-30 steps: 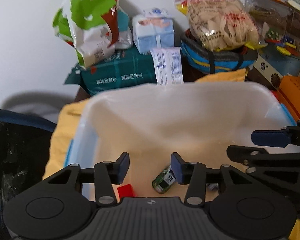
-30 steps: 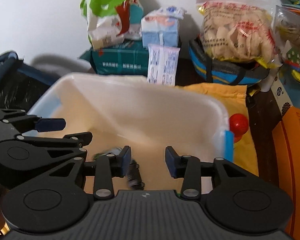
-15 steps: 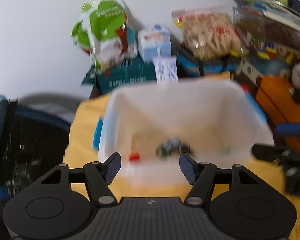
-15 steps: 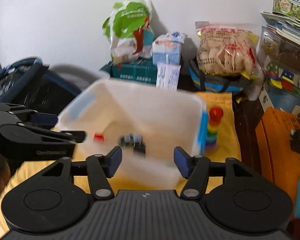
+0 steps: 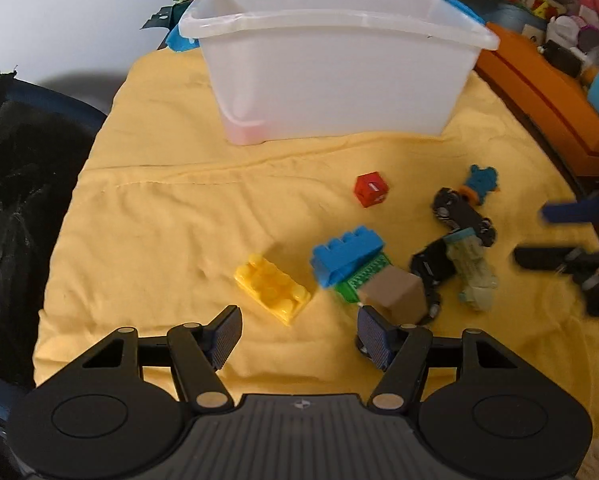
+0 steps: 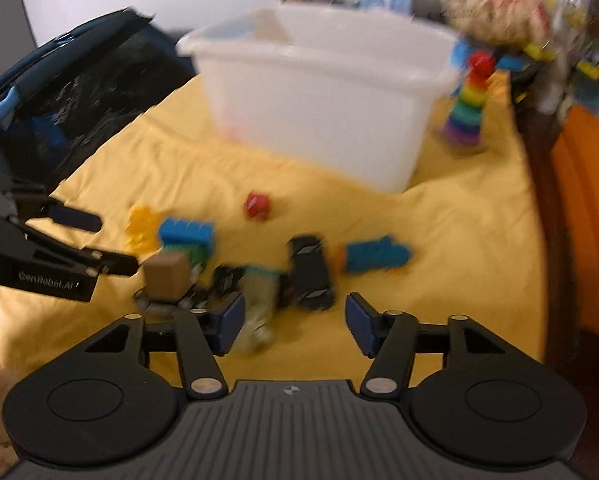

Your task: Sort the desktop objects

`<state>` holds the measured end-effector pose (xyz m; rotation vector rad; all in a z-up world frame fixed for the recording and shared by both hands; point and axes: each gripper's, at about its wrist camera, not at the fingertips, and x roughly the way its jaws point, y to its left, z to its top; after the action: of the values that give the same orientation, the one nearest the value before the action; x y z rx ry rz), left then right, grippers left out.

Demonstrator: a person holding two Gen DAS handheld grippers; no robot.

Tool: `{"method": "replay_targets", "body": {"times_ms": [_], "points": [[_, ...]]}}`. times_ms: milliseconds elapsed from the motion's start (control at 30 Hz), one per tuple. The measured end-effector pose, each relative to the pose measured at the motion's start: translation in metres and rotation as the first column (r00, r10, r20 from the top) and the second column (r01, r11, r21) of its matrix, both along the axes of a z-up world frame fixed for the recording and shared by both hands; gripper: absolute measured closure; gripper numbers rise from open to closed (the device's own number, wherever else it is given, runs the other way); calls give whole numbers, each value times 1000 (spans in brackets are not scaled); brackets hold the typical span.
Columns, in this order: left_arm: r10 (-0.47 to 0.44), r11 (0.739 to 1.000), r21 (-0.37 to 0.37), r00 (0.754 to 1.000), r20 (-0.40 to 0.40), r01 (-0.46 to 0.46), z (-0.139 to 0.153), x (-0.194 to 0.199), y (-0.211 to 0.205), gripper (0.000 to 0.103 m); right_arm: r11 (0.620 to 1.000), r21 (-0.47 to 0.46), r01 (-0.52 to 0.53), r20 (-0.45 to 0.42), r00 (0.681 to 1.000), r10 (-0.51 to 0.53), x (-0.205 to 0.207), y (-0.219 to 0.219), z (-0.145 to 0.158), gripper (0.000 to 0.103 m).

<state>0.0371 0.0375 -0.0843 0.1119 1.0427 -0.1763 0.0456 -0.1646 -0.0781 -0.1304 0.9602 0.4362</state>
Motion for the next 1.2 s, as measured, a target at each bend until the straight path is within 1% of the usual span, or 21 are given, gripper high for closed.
{"method": "replay_targets", "body": {"times_ms": [33, 100, 133, 200, 233, 267, 333, 400, 567, 667, 733, 767, 833, 867, 900, 967, 1033, 1067, 1133, 1167, 1200], "points": [[-8, 1000, 1, 1000, 6, 8, 1, -1, -2, 35, 1000, 16, -6, -21, 1000, 6, -1, 3, -5, 58], [-39, 999, 13, 999, 17, 39, 2, -9, -9, 35, 999, 30, -27, -34, 999, 28, -3, 13, -15, 62], [-60, 998, 17, 998, 18, 60, 1, -13, -15, 35, 999, 15, -34, -37, 999, 35, -2, 19, -19, 67], [-102, 995, 24, 995, 9, 102, -2, -20, -23, 35, 999, -18, -40, -49, 998, 39, -2, 26, -29, 69], [-118, 993, 29, 993, 2, 118, -4, -22, -27, 35, 999, -15, -38, -58, 998, 37, -4, 26, -34, 76], [-132, 991, 36, 991, -5, 132, -6, -24, -30, 35, 999, -13, -36, -74, 997, 35, -3, 26, -38, 79], [-156, 987, 37, 988, -13, 157, -7, -25, -35, 35, 999, -20, -28, -68, 997, 27, -7, 23, -37, 79], [-185, 982, 22, 983, -13, 186, -7, -26, -41, 35, 999, -54, -5, -39, 999, 2, -12, 17, -31, 79], [-286, 958, -17, 958, -20, 285, -11, -29, -63, 35, 984, -118, 130, -29, 991, -134, -14, -18, -26, 80], [-333, 943, -18, 942, -36, 332, -17, -29, -76, 35, 975, -143, 172, -40, 983, -180, -16, -33, -29, 79], [-340, 940, 6, 940, -39, 341, -23, -27, -80, 35, 971, -149, 187, -34, 980, -194, -18, -38, -29, 71], [-331, 943, 21, 943, -28, 332, -25, -24, -79, 36, 972, -145, 186, -16, 982, -191, -20, -37, -26, 69], [-297, 954, 20, 955, -20, 298, -28, -14, -72, 41, 981, -123, 151, 23, 989, -149, -24, -33, -22, 66], [-286, 958, 5, 958, -20, 286, -29, -9, -67, 50, 984, -118, 135, 41, 991, -131, -25, -29, -19, 66], [-283, 959, -5, 959, -14, 283, -29, -6, -64, 55, 985, -119, 125, 53, 991, -120, -24, -27, -17, 66], [-305, 952, 0, 952, -9, 305, -26, -3, -62, 63, 986, -119, 113, 59, 993, -106, -22, -22, -15, 66], [-337, 941, -1, 941, -24, 337, -23, -4, -63, 82, 989, -110, 102, 67, 993, -95, -21, -20, -12, 65], [-345, 939, -28, 938, -46, 344, -21, -6, -62, 84, 989, -109, 98, 73, 993, -90, -21, -19, -11, 65], [-356, 931, -116, 930, -91, 345, -16, -10, -57, 85, 989, -109, 101, 80, 992, -93, -21, -19, -9, 65], [-359, 927, -150, 928, -98, 343, -14, -13, -54, 85, 989, -105, 104, 81, 992, -95, -20, -19, -8, 65], [-356, 927, -165, 929, -99, 337, -14, -15, -52, 85, 989, -100, 106, 80, 992, -98, -20, -19, -8, 65]]}}
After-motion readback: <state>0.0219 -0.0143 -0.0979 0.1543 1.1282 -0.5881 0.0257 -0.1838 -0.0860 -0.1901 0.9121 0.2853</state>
